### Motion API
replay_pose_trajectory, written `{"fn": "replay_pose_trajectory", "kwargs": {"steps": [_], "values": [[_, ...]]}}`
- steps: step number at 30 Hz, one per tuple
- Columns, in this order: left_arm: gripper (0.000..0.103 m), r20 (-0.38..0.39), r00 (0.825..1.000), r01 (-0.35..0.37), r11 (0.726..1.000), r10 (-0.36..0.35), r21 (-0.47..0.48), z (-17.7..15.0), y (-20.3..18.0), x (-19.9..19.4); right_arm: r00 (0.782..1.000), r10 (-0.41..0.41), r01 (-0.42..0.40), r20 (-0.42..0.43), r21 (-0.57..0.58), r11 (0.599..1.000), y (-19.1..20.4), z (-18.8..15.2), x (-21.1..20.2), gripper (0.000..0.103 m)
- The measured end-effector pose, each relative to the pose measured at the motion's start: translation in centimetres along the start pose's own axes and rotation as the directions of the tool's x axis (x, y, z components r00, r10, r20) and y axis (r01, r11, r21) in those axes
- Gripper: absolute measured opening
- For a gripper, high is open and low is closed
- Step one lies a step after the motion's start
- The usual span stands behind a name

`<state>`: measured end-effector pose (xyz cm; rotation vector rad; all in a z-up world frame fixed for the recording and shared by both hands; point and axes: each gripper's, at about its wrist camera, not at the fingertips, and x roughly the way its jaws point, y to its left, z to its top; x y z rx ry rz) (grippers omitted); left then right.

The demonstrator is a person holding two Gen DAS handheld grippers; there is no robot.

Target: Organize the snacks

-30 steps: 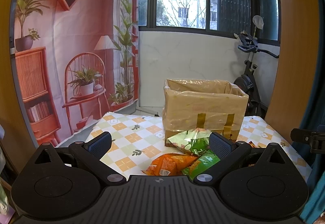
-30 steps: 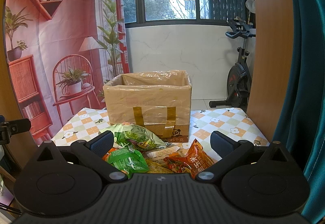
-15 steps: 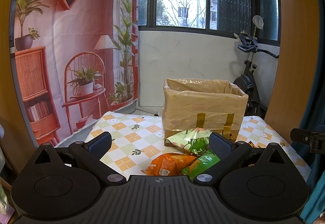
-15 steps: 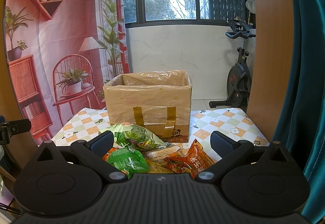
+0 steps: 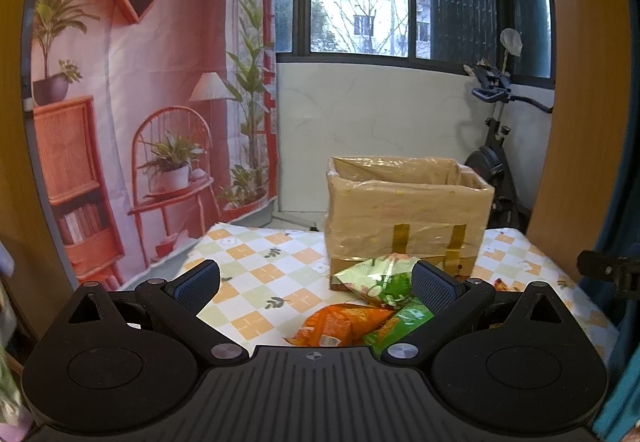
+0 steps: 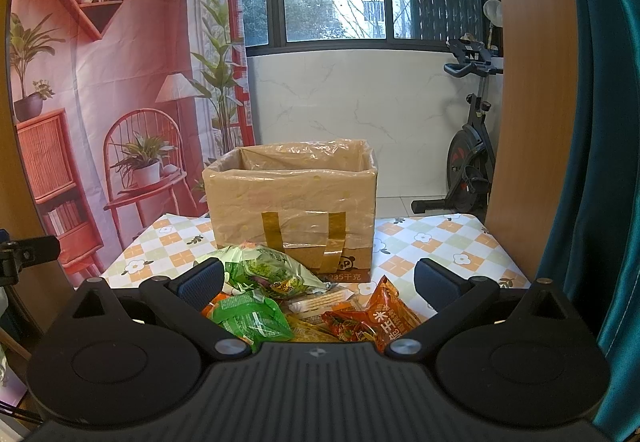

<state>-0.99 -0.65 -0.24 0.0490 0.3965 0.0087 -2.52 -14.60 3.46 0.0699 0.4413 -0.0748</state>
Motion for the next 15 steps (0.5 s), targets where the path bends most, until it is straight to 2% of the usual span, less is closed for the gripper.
{"fn": "replay_pose_trajectory", "kwargs": {"steps": [2, 9, 15], "values": [[0.103, -0.008, 1.000, -0.019, 1.000, 0.019, 0.003, 0.0, 0.0, 0.2, 1.000, -0.004, 0.004, -0.001, 0.006, 1.000, -0.2, 0.2, 0.1, 0.103], [0.103, -0.006, 1.000, -0.013, 0.998, 0.013, -0.054, 0.5, 1.5, 1.2, 0.999, 0.002, -0.003, 0.045, 0.009, 1.000, -1.6, 2.2, 1.0, 0.103], [0.103, 0.023, 0.995, -0.103, 0.995, 0.102, 0.018, 1.6, 1.7, 3.6, 0.998, 0.029, -0.028, 0.062, -0.021, 0.999, -2.2, 3.3, 3.2, 0.103]]}}
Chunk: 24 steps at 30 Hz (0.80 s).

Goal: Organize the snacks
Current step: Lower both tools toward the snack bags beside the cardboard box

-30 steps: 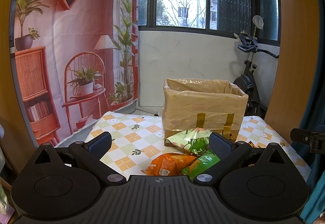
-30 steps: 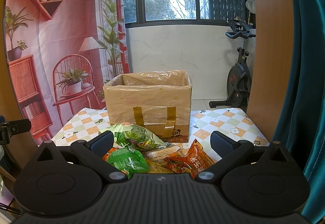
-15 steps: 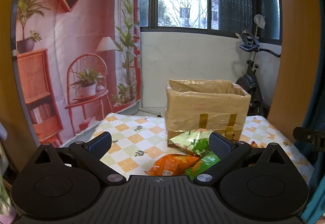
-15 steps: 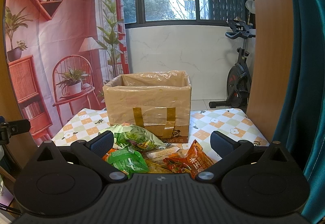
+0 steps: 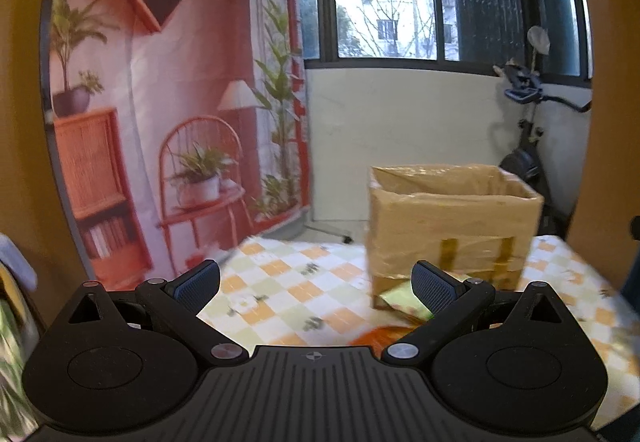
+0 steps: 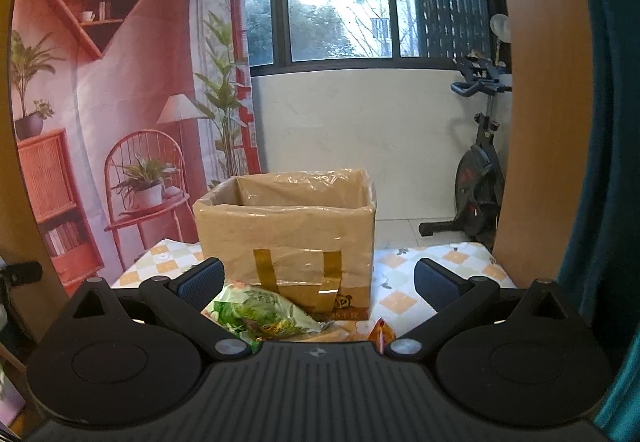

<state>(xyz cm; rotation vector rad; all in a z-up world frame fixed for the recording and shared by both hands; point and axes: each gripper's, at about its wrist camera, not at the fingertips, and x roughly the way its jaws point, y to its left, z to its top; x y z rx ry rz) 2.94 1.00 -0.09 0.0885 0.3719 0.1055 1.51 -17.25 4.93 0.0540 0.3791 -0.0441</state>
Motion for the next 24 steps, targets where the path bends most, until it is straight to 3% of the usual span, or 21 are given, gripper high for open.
{"fn": "replay_pose_trajectory", "kwargs": {"steps": [3, 12, 19, 24], "values": [[0.103, 0.019, 1.000, -0.005, 1.000, 0.005, 0.008, 0.5, 0.2, 1.1, 1.000, -0.005, 0.005, -0.008, -0.034, 0.999, -0.1, -0.2, 1.4, 0.102], [0.103, 0.002, 0.997, 0.074, 0.996, -0.074, -0.043, 0.1, 1.0, 5.0, 0.999, 0.002, -0.003, -0.038, -0.040, 0.999, -0.9, -1.8, 5.2, 0.102], [0.103, -0.043, 0.996, 0.078, 0.997, -0.078, 0.001, -0.6, 1.0, 7.9, 0.998, 0.006, -0.008, -0.065, -0.019, 1.000, -1.6, -3.2, 8.0, 0.101], [0.103, -0.026, 0.998, 0.053, 0.996, -0.051, 0.068, -0.1, 1.1, 9.3, 0.998, 0.003, -0.003, -0.058, -0.001, 1.000, -2.3, -3.2, 9.2, 0.100]]}}
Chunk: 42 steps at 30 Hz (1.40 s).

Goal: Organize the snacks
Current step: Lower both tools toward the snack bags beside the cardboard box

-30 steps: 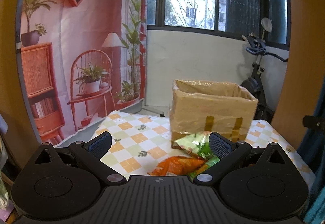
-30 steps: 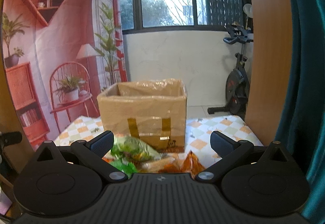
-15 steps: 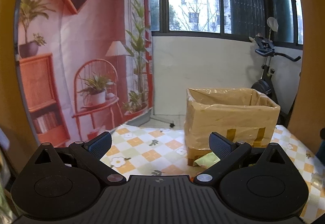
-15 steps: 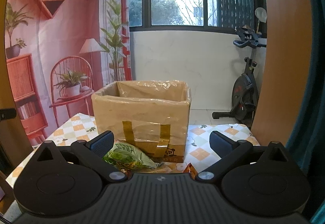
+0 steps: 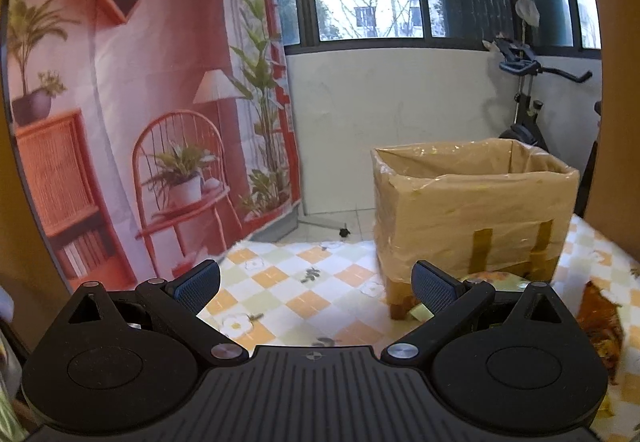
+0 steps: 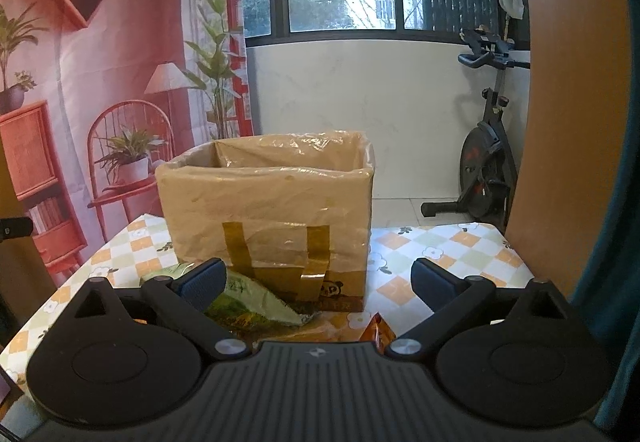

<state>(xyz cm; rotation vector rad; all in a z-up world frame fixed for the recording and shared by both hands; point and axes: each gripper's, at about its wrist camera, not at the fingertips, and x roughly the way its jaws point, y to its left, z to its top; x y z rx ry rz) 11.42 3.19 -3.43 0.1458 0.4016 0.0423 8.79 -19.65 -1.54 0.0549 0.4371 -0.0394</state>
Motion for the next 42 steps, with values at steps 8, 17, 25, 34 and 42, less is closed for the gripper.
{"fn": "replay_pose_trajectory", "kwargs": {"steps": [8, 17, 25, 34, 42], "values": [[0.103, -0.034, 0.999, 0.037, 0.999, -0.037, 0.005, 0.0, 0.5, 2.8, 1.000, -0.018, 0.018, -0.003, 0.012, 1.000, -1.0, 0.0, 2.4, 0.099], [0.102, -0.085, 0.991, 0.104, 0.994, -0.102, 0.023, -0.5, 1.0, 5.7, 0.997, -0.060, 0.063, -0.053, 0.045, 0.997, -3.0, -1.2, 4.6, 0.099], [0.102, -0.090, 0.987, 0.132, 0.991, -0.130, 0.013, 0.5, 2.2, 7.2, 0.994, -0.067, 0.077, -0.085, 0.120, 0.990, -4.8, -1.2, 5.4, 0.098], [0.102, -0.205, 0.952, 0.220, 0.974, -0.228, -0.062, -4.0, 0.9, 9.2, 0.987, -0.062, 0.080, -0.150, 0.117, 0.990, -4.0, -2.5, 6.5, 0.096], [0.102, -0.294, 0.934, 0.193, 0.979, -0.202, -0.059, -6.9, -1.1, 10.5, 0.974, -0.060, 0.076, -0.217, 0.066, 0.995, -2.7, -3.8, 8.4, 0.094]]}}
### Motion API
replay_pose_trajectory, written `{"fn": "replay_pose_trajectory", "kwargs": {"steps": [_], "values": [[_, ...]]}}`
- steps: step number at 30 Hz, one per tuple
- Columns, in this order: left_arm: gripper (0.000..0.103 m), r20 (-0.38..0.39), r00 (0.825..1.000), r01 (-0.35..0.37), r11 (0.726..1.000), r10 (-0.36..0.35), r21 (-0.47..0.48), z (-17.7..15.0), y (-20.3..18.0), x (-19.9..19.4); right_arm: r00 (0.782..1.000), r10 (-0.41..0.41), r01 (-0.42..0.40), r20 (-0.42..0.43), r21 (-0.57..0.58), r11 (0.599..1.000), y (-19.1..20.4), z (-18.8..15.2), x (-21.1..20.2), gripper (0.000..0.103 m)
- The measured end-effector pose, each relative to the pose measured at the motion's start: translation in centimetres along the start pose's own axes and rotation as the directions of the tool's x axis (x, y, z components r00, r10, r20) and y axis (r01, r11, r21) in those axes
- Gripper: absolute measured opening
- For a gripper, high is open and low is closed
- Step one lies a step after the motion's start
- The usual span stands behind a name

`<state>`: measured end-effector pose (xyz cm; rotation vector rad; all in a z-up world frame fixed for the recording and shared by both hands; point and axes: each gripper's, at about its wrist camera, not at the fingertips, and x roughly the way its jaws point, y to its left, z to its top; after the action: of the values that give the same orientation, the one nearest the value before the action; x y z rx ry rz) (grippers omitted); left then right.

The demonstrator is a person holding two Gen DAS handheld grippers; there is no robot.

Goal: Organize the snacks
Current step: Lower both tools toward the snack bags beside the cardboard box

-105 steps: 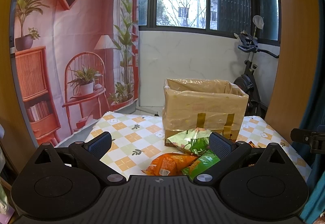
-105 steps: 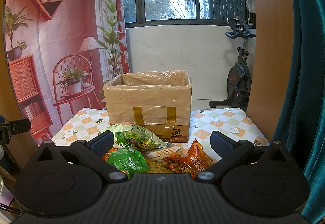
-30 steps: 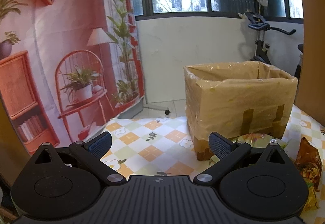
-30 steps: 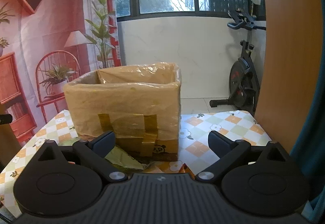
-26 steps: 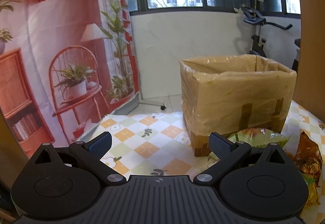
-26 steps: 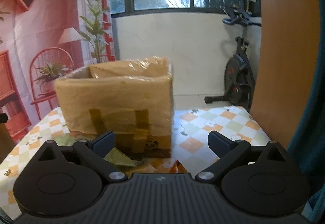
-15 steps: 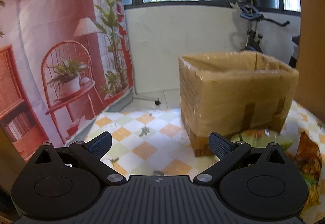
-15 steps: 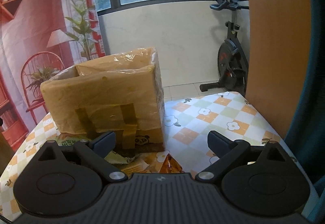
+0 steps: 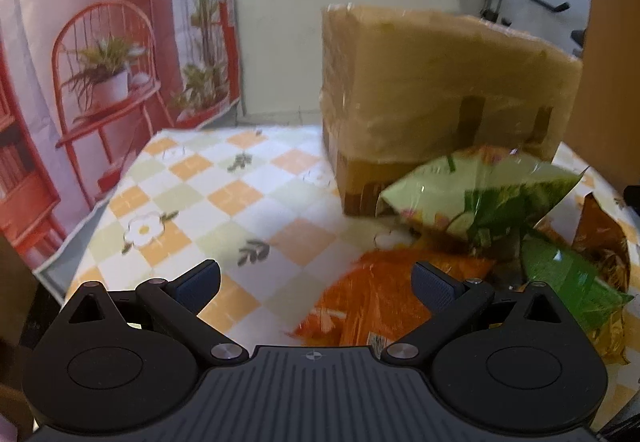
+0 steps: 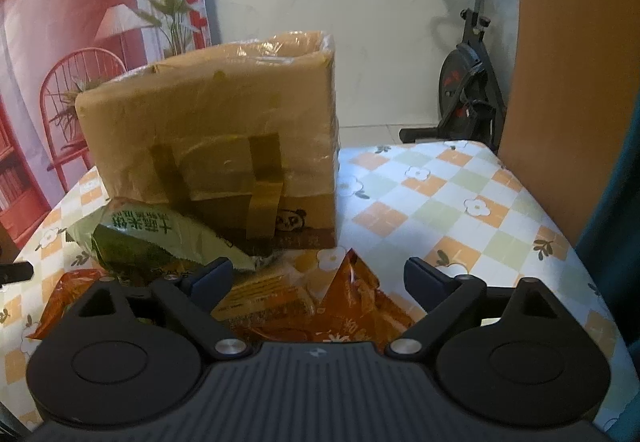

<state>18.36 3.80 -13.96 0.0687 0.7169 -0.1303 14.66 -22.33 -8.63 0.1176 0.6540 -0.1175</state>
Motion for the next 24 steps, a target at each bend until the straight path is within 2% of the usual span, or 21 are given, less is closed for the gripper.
{"fn": "replay_pose_trajectory", "kwargs": {"steps": [3, 7, 9, 12, 16, 24], "values": [[0.102, -0.028, 1.000, 0.011, 1.000, -0.010, 0.016, -0.2, -0.2, 0.4, 1.000, 0.001, -0.001, -0.005, 0.008, 1.000, -0.1, 0.1, 0.2, 0.094], [0.102, -0.018, 0.999, 0.032, 0.996, -0.031, 0.083, -0.6, -1.1, -0.1, 1.000, -0.019, 0.019, -0.017, 0.012, 1.000, -0.4, 0.1, 0.6, 0.094], [0.102, -0.026, 0.997, 0.072, 0.993, -0.070, 0.093, -0.6, -1.2, 0.1, 0.999, -0.021, 0.022, -0.026, 0.021, 1.000, -0.7, 0.0, 0.7, 0.094], [0.102, -0.045, 0.990, 0.140, 0.986, -0.137, 0.084, -0.7, -1.3, 0.6, 0.999, -0.027, 0.028, -0.044, 0.033, 0.999, -1.0, -0.2, 1.2, 0.094], [0.102, -0.067, 0.989, 0.136, 0.987, -0.131, 0.087, -1.2, -1.6, 1.6, 0.998, -0.027, 0.030, -0.061, 0.048, 0.998, -1.3, -0.5, 1.6, 0.094], [0.102, -0.098, 0.982, 0.162, 0.987, -0.162, -0.002, -1.7, -0.7, 3.2, 0.995, -0.025, 0.030, -0.095, 0.053, 0.998, -1.7, -1.1, 2.3, 0.094]]}}
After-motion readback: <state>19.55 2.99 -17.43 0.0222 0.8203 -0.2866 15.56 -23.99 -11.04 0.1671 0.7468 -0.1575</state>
